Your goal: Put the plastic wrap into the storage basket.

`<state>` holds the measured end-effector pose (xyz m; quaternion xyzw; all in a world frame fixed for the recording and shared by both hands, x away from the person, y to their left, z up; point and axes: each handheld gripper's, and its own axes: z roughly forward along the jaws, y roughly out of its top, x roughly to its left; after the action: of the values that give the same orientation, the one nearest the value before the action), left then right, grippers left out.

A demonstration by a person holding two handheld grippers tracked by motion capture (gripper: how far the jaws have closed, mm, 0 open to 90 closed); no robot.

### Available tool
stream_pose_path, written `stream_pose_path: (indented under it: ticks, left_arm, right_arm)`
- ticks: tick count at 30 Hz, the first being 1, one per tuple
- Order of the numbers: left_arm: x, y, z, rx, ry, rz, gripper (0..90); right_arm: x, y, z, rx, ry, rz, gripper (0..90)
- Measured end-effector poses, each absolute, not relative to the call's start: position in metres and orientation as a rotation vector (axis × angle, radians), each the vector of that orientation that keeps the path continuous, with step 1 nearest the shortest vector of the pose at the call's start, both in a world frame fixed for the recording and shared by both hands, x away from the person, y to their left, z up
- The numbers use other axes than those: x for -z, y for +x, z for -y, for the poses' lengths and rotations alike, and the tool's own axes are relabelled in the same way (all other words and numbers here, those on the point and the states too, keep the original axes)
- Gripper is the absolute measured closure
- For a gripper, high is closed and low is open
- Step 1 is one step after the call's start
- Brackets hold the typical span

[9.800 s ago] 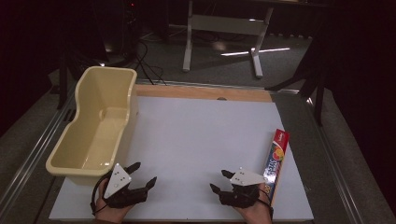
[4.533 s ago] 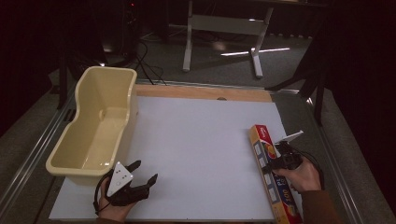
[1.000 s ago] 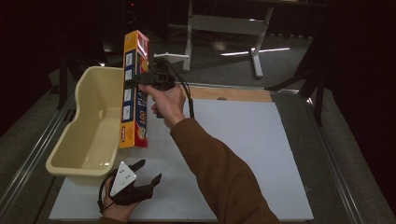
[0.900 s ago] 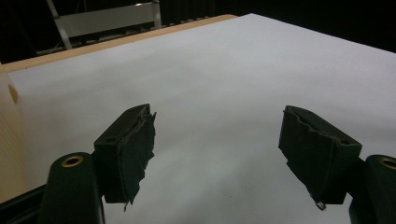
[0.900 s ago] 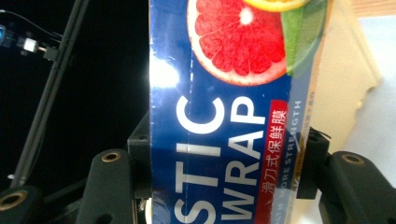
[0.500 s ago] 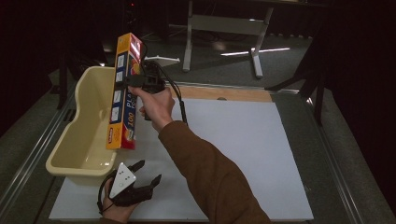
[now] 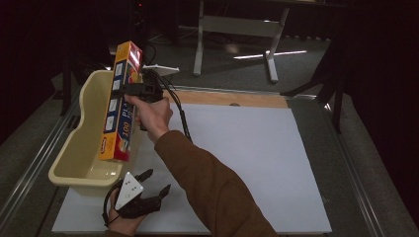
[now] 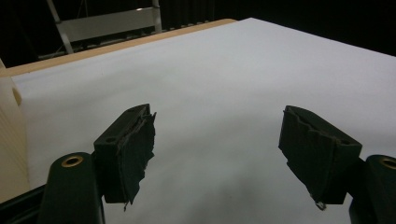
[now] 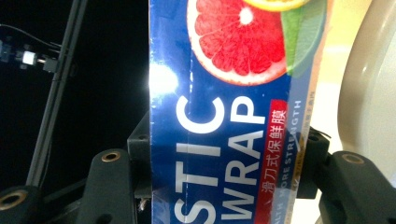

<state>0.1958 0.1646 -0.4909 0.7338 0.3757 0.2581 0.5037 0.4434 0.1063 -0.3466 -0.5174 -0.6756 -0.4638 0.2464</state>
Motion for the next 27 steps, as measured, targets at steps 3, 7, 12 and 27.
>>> stream_pose_path:
  ticks: [3, 7, 12, 27]
  left_arm:
    - [0.491, 0.196, -0.164, -0.625, 1.769, -0.909, 26.2]
    - [0.491, 0.196, -0.165, -0.625, 1.767, -0.912, 25.9]
    - [0.491, 0.196, -0.165, -0.628, 1.765, -0.911, 25.8]
    - [0.490, 0.197, -0.168, -0.638, 1.766, -0.926, 24.9]
  right_arm:
    - [0.352, 0.442, -0.112, 1.263, -1.430, 1.835, 41.4]
    - [0.357, 0.440, -0.118, 1.250, -1.435, 1.843, 41.4]
    - [0.359, 0.438, -0.122, 1.250, -1.441, 1.832, 41.3]
    - [0.380, 0.428, -0.139, 1.197, -1.460, 1.788, 41.2]
